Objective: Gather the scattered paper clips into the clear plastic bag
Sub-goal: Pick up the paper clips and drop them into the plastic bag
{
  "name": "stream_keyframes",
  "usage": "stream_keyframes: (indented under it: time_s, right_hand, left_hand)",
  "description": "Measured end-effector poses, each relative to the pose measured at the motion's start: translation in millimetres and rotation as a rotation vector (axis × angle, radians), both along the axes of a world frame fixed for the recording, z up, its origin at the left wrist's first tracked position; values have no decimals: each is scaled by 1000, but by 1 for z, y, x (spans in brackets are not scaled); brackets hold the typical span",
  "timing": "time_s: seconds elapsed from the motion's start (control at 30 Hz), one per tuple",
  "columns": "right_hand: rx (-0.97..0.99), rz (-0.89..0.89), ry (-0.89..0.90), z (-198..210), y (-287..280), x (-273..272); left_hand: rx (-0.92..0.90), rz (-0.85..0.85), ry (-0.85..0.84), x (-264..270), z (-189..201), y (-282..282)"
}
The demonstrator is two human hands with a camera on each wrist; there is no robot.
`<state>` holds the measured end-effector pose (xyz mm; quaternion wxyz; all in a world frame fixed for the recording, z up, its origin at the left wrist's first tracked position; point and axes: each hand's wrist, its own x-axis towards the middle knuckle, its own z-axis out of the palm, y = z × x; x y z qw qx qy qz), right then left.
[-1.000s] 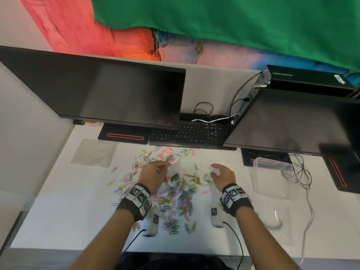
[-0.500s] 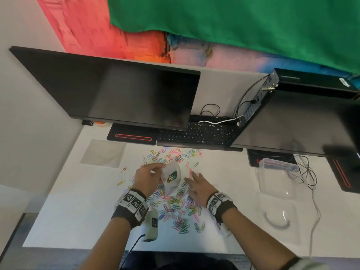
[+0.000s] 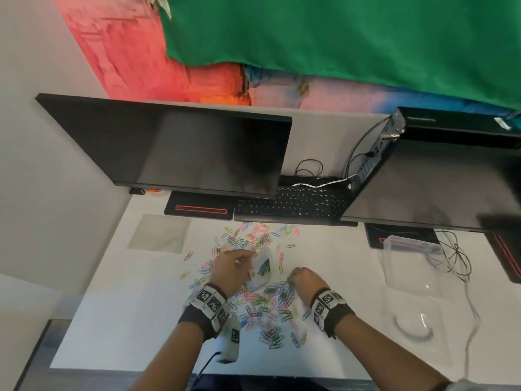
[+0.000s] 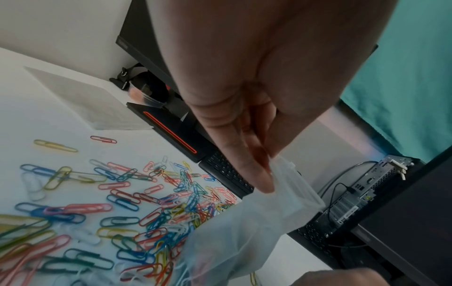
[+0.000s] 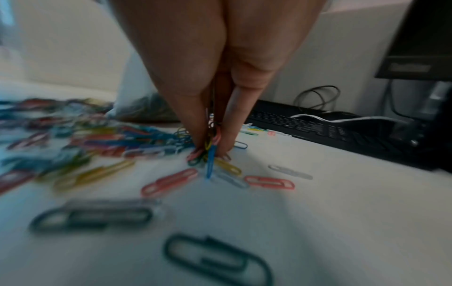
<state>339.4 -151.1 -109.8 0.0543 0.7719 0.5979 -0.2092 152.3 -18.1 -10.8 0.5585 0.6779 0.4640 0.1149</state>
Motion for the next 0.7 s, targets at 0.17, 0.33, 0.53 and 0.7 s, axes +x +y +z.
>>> stream_keyframes:
  time_s: [0.17, 0.33, 0.53, 0.7]
  right_hand:
    - [215, -460, 294, 9, -2, 30]
    - [405, -1030, 970, 33, -16, 50]
    - [466, -1159, 1573, 73, -25, 62]
    - [325, -1170, 1688, 74, -29, 50]
  left_hand:
    - [23, -14, 23, 19, 5, -8]
    - [15, -64, 24, 44, 0, -30]
    - [-27, -61, 50, 68, -15, -56]
    - [11, -89, 83, 80, -16, -68]
